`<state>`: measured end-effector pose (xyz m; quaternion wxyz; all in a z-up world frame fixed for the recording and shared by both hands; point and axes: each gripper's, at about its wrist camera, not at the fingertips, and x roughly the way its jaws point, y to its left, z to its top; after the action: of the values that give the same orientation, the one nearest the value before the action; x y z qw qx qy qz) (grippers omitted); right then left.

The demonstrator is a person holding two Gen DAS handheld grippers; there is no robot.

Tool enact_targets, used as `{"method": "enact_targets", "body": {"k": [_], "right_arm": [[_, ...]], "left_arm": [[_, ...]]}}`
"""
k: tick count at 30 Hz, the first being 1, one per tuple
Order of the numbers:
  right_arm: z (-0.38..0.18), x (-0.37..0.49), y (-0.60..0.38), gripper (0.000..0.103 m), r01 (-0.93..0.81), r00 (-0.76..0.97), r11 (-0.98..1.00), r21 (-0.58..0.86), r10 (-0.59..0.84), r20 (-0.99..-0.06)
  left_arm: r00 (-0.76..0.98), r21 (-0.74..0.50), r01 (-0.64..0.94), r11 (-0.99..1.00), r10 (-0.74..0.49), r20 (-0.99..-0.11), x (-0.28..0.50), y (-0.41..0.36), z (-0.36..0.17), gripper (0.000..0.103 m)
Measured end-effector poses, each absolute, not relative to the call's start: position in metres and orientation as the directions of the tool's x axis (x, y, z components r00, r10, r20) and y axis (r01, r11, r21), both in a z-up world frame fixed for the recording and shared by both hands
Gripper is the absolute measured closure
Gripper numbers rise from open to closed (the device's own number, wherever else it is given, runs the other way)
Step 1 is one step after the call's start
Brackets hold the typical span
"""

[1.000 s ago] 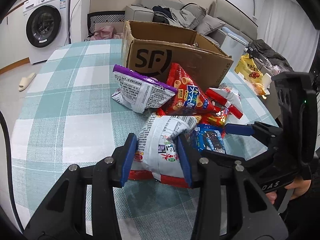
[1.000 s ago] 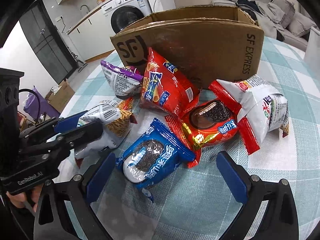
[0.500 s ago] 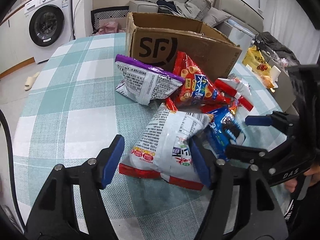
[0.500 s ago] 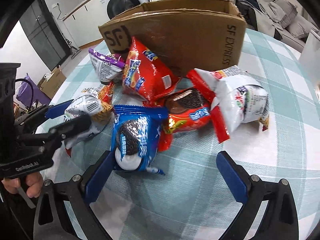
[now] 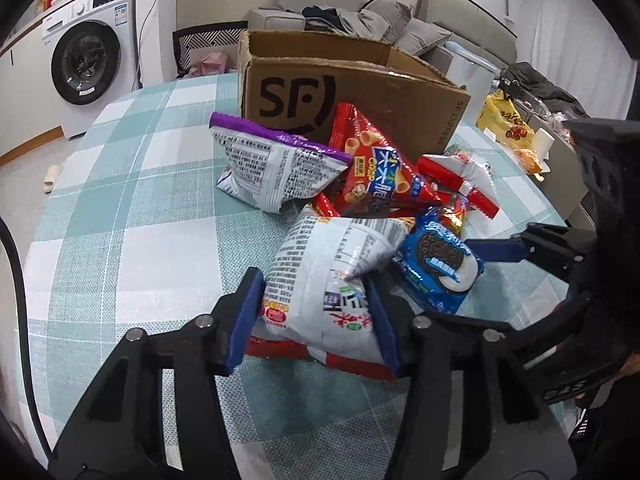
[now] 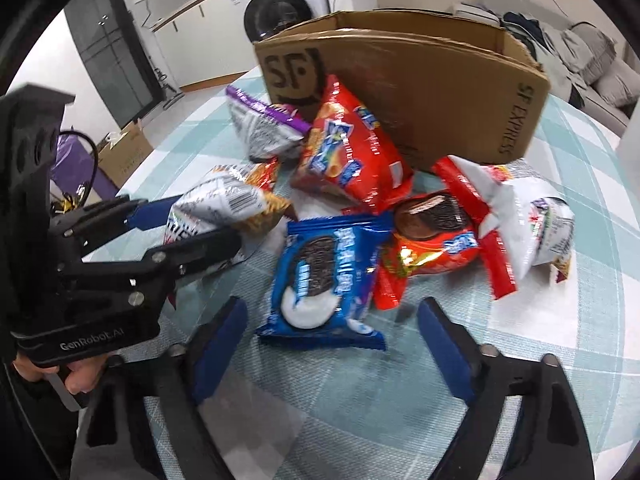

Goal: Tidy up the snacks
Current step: 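Grasp the white snack bag with the left gripper while the right gripper grasps the blue cookie pack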

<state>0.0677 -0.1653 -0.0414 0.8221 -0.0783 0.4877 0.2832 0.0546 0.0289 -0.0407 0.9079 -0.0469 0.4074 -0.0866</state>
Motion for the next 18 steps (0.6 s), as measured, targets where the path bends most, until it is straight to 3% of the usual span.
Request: {"method": "enact_targets", "body": {"k": [8,11,13,18], "right_arm": [[-0.044,0.069,-0.159,0.029,-0.552,0.375,0.825,0.124,0.378,-0.847],[-0.041,0.064,-0.169,0.034,-0.557,0.378,0.822,0.119,0.378,-0.845],[-0.040,0.062,-0.168,0.043,-0.560,0.381,0.820,0.118,0.382,-0.842],[-0.039,0.058,-0.170,0.048,-0.581,0.377,0.804,0.125,0.403,-0.834]], "left_arm": [[0.670,-0.167,0.135,0.977,-0.214,-0.711,0.048,0.029,-0.029,0.062],[0.677,-0.170,0.138,0.976,-0.218,-0.702,0.046,0.029,-0.025,0.066],[0.682,-0.169,0.140,0.976,-0.219,-0.698,0.045,0.029,-0.023,0.067],[0.683,-0.171,0.144,0.975,-0.223,-0.696,0.045,0.031,-0.022,0.068]]}}
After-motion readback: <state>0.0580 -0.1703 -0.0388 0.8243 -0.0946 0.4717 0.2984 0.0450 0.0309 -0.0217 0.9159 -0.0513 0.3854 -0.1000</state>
